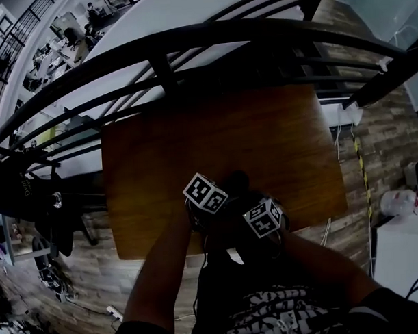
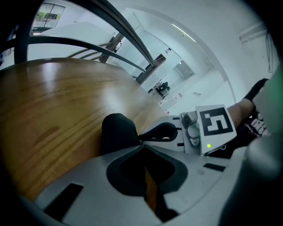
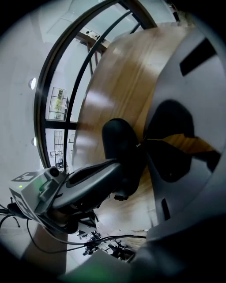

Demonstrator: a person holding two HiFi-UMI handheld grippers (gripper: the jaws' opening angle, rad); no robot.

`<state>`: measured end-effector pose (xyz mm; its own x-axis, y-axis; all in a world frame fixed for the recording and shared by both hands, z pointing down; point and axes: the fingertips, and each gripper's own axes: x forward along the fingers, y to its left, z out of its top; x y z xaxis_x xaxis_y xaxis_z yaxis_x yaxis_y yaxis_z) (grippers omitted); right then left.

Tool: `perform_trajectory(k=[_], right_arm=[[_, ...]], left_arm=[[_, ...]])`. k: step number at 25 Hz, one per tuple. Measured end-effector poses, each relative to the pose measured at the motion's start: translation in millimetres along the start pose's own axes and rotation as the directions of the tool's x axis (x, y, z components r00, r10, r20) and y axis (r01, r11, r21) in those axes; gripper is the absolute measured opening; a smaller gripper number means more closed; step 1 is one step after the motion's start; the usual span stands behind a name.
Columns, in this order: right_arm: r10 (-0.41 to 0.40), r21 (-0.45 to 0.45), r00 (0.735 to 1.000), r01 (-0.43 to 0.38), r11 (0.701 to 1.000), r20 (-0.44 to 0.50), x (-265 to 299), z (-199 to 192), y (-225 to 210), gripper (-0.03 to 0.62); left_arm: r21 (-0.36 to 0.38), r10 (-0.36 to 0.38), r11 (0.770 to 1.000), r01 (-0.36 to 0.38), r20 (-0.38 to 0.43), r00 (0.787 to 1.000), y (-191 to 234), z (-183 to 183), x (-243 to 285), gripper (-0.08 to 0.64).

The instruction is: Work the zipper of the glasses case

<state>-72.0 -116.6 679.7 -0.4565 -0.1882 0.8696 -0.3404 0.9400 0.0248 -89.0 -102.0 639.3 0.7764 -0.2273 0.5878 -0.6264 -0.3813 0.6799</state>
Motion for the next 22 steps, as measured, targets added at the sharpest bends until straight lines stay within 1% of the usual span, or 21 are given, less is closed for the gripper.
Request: perform_trajectory(k=[3,6,9,18,22], right_arm=[[0.001,-0.041,1.000,-0.001,0.999,-0.003,0,2,-12,0.005],[0.016,-0.124,1.000,-0.016,0.992,-0.004,0,7,-13,0.005],[0.010,-0.189,1.000,-0.009,0.982,0.001,0,6,-15,0.005],[-0.003,-0.230,1.000,0.006,0.973,0.014,7,20,-43,0.003],[-0.003,-0.260,1.000,0.008,0.965,0.020,11,26,-46,0.003]], left_arm=[[-0.004,0.002,1.000,-0.002,-0.003,1.000,1,0,0,0.005],[-0.011,0.005,1.000,-0.005,-0.003,1.000,2,0,-2,0.005],[-0.004,0.011,1.000,-0.011,0.001,1.000,0,-1,-2,0.005],[0.009,0.019,1.000,-0.019,0.007,1.000,0,0,-1,0.005],[-0.004,0.013,1.000,-0.013,0.002,1.000,1,-1,-3,0.005]])
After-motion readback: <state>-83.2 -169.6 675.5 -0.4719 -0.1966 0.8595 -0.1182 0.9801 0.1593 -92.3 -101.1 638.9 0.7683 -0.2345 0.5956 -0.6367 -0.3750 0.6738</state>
